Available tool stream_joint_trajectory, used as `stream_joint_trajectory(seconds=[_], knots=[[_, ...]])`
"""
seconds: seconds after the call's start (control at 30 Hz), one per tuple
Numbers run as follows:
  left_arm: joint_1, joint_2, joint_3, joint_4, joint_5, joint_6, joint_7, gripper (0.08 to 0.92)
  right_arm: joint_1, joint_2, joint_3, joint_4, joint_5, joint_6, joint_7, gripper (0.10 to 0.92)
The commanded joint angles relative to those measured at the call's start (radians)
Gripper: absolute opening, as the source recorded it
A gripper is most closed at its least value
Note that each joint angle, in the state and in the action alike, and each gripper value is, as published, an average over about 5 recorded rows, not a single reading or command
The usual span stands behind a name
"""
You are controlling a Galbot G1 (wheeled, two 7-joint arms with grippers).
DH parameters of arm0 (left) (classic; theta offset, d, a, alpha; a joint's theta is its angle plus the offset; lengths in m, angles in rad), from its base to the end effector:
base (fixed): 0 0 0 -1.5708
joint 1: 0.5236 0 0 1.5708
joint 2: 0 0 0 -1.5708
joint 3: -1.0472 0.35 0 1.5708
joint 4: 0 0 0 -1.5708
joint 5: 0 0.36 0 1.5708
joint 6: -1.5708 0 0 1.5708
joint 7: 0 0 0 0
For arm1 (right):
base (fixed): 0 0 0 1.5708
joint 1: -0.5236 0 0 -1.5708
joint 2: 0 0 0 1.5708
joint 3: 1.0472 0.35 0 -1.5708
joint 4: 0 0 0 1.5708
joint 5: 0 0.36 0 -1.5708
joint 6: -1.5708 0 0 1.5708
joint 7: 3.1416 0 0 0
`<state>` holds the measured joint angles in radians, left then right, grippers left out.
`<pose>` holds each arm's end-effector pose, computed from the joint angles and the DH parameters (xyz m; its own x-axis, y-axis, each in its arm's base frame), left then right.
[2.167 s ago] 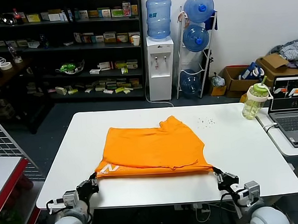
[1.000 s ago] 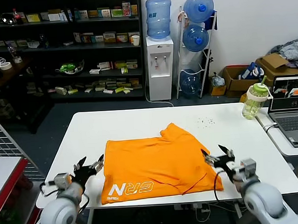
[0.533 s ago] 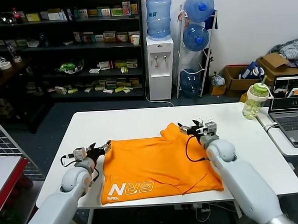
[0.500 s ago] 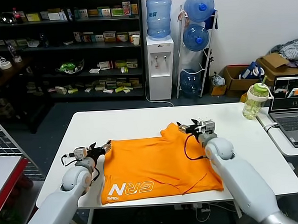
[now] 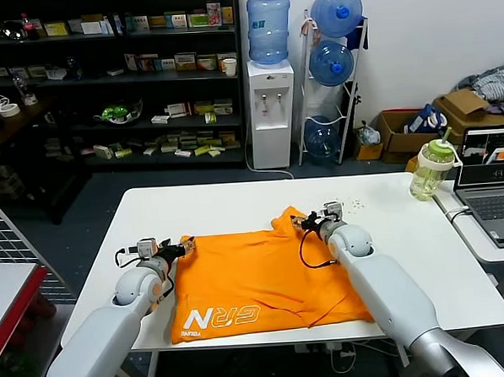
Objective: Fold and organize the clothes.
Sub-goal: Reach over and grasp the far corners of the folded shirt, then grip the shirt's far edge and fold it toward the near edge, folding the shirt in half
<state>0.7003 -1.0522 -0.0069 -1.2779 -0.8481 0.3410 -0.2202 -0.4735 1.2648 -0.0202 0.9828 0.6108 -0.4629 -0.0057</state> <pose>0.4446 0.0771 -0.3483 -0.8483 0.0947 0.5209 0.0431 0.9930 -0.1104 0.5251 -0.0178 -0.3403 -0.7726 -0.2405 0.5875 -0.2372 0.9678 0.0842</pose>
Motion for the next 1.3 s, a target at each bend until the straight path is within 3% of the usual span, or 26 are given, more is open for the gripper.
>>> stream_joint_trajectory(seconds=[0.03, 0.33, 0.6, 0.8, 1.03, 1.3], knots=[[-0.038, -0.007, 0.031, 0.03, -0.002, 0.02, -0.003, 0.71, 0.032, 0.022, -0.022, -0.067, 0.015, -0.062, -0.013, 0.62], [-0.026, -0.009, 0.031, 0.031, 0.005, 0.015, -0.002, 0.45, 0.007, 0.008, -0.023, -0.03, 0.008, 0.009, -0.042, 0.36], [-0.006, -0.006, 0.028, 0.0, 0.015, -0.049, 0.026, 0.216, -0.055, -0.032, -0.006, 0.096, 0.013, 0.128, -0.043, 0.145], [0.041, 0.033, 0.008, -0.106, 0.024, -0.075, 0.019, 0.091, -0.14, -0.115, 0.035, 0.283, 0.039, 0.15, -0.016, 0.124], [0.171, 0.112, -0.064, -0.31, 0.009, -0.07, -0.009, 0.09, -0.312, -0.285, 0.083, 0.559, 0.131, 0.08, 0.027, 0.124], [0.379, 0.177, -0.124, -0.578, -0.014, -0.025, -0.099, 0.09, -0.539, -0.413, 0.176, 0.8, 0.195, 0.021, 0.071, 0.124]])
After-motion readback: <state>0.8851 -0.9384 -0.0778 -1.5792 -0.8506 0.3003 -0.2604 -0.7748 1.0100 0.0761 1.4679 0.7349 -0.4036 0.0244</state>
